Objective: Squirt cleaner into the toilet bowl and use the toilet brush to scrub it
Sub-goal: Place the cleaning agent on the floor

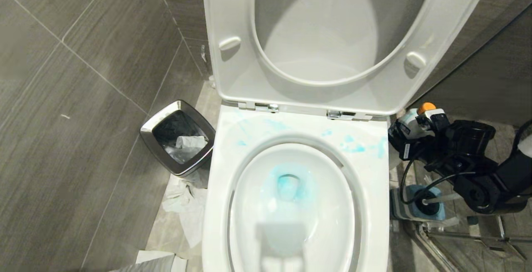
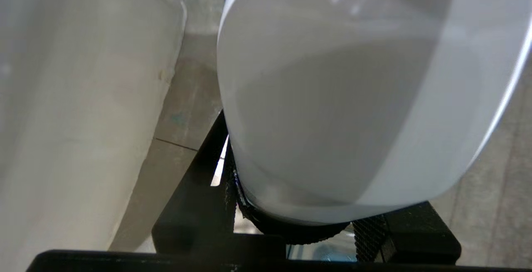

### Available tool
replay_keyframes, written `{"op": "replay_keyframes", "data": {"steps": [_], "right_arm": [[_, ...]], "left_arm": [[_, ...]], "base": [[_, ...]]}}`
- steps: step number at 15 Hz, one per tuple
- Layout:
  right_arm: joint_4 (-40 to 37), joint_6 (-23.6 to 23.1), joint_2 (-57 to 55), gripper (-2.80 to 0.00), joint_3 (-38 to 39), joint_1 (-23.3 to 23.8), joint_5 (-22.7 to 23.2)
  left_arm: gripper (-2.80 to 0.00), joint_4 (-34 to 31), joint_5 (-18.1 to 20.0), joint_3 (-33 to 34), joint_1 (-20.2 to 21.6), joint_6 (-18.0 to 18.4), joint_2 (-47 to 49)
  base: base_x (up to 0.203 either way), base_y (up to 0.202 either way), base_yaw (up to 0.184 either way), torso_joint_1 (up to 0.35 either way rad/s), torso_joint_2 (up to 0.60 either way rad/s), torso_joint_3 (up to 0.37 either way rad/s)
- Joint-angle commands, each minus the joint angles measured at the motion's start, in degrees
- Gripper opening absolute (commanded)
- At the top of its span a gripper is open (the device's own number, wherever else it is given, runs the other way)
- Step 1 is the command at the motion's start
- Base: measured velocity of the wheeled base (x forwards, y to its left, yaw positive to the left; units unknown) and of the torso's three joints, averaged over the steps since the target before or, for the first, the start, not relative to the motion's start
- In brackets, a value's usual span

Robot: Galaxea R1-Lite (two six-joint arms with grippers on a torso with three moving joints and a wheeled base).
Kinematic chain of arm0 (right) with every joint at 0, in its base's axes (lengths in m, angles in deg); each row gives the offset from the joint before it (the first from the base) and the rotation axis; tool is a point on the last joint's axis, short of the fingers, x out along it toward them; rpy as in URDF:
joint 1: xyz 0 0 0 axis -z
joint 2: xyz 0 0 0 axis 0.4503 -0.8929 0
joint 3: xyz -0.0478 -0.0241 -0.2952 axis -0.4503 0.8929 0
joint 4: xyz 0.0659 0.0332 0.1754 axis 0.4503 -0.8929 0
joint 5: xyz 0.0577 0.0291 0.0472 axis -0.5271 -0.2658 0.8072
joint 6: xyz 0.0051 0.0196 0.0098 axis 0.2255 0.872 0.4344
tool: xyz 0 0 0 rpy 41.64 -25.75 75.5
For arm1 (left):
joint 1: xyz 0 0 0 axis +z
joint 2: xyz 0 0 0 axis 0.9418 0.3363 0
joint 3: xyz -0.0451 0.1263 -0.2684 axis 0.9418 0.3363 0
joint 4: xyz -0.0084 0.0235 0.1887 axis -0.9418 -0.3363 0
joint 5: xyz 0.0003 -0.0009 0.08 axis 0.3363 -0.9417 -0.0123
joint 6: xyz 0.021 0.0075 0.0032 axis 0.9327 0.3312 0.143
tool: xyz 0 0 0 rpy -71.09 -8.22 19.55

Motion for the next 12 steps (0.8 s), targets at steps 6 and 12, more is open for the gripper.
{"op": "replay_keyframes", "data": {"steps": [6, 12], "right_arm": [[0.4, -0.8, -0.5, -2.80, -3.0, -1.2, 0.0], [0.3, -2.4, -2.0, -2.80, -8.4, -2.0, 0.1]], "left_arm": [[-2.80, -0.1, 0.0, 0.1, 0.0, -0.1, 0.0], [-2.80, -0.1, 0.0, 0.1, 0.0, -0.1, 0.0]], "base": [[0.000, 0.000, 0.000, 0.005, 0.00, -0.195], [0.000, 0.000, 0.000, 0.004, 0.00, -0.198]]}}
